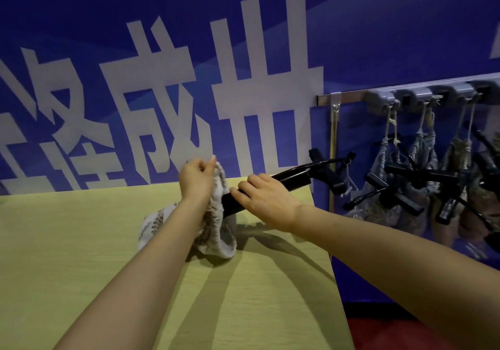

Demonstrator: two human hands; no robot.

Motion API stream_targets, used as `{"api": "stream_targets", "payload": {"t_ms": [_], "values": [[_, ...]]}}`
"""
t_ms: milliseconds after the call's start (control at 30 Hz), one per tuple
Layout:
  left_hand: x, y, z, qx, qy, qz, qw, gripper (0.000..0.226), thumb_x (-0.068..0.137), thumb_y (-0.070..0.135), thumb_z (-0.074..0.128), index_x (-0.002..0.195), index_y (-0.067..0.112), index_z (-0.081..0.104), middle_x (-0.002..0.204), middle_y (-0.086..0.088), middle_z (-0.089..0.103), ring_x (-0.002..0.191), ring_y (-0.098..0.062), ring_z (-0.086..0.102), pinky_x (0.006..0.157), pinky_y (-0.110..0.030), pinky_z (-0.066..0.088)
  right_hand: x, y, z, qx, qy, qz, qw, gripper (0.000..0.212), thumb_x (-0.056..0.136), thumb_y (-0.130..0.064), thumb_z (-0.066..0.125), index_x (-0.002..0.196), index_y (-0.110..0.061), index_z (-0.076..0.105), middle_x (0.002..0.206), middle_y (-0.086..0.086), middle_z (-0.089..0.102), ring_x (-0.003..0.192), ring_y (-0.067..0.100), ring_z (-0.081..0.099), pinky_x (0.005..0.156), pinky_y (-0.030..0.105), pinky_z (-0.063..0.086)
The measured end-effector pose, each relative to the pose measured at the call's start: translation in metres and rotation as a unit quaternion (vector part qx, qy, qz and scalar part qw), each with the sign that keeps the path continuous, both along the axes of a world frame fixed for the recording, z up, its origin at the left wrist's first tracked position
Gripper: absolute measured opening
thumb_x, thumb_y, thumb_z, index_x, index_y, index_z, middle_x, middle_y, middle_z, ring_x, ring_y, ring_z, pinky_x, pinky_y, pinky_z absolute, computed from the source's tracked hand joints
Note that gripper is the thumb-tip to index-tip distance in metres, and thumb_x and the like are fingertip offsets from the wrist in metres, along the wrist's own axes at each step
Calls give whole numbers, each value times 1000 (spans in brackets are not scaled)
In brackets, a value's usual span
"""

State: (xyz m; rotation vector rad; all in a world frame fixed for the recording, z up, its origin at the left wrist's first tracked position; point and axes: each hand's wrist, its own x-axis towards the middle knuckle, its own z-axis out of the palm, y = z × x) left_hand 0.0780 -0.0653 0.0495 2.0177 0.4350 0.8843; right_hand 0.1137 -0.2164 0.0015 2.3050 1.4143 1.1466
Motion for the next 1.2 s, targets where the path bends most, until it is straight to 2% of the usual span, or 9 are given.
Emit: {"api": "stream_targets", "payload": {"t_ms": [100, 200, 333, 433, 600, 700, 800, 967, 1200], "values": [[0, -21, -2, -31, 15, -62, 997, 36, 93, 37, 50, 84, 4, 61, 78, -9, 63, 74, -20, 60, 65, -30, 49, -2, 13, 3, 20, 7, 7, 1000, 47, 49, -23, 89, 92, -12, 73, 84, 6, 69, 74, 24, 63, 62, 29, 51], [-4, -31, -7, -91, 0, -120, 989, 30, 92, 37, 54, 90, 9, 66, 83, -6, 69, 79, -16, 66, 61, -21, 51, -1, 22, 2, 60, 67, -2, 996, 62, 37, -28, 92, 93, -10, 74, 92, 9, 72, 82, 25, 68, 65, 29, 54], [-15, -19, -26, -15, 51, -190, 980, 33, 92, 45, 48, 102, 21, 68, 92, 3, 69, 86, -10, 64, 68, -20, 47, 1, 22, -10, 98, 173, 1, 980, 45, 80, -15, 70, 122, -3, 56, 112, 17, 64, 100, 33, 61, 85, 39, 49], [-21, 6, -53, 55, 152, -220, 962, 44, 90, 55, 42, 115, 26, 64, 105, 9, 65, 98, -12, 60, 81, -27, 47, 7, 14, -24, 99, 233, -48, 966, 50, 88, -21, 61, 132, -5, 42, 121, 15, 57, 102, 31, 57, 86, 37, 45], [-17, 33, -79, 162, 186, -207, 947, 44, 90, 55, 43, 82, 17, 66, 90, -4, 69, 86, -20, 61, 71, -29, 43, 17, 4, -42, 167, 407, -10, 898, 53, 92, -28, 55, 142, -22, 37, 127, 6, 59, 101, 27, 59, 91, 40, 50], [-13, 30, -76, 144, 193, -206, 949, 49, 92, 51, 44, 60, 15, 54, 61, -1, 53, 62, -14, 46, 62, -28, 32, 25, -17, -32, 110, 397, -41, 910, 47, 83, -34, 68, 126, -19, 56, 125, 2, 62, 109, 23, 58, 95, 36, 46], [-3, 33, -79, 154, 222, -192, 943, 52, 87, 63, 40, 54, 24, 49, 57, 11, 49, 65, -14, 49, 68, -31, 41, 34, -41, -25, 104, 409, -113, 899, 61, 80, -52, 66, 129, -19, 51, 125, 0, 60, 114, 22, 55, 97, 35, 42], [6, 21, -82, 209, 267, -169, 925, 49, 87, 68, 32, 115, 41, 61, 127, 10, 61, 122, -21, 50, 110, -44, 28, 38, -50, -27, 92, 467, -139, 869, 49, 81, -50, 66, 117, -17, 58, 107, 3, 65, 97, 20, 59, 75, 27, 47], [12, -4, -85, 383, 246, -177, 872, 47, 88, 56, 46, 133, 41, 46, 139, 15, 49, 128, -16, 42, 103, -37, 25, 32, -46, -26, 152, 504, -86, 846, 38, 90, -34, 61, 119, -10, 61, 116, 8, 65, 105, 26, 60, 82, 34, 48]]}}
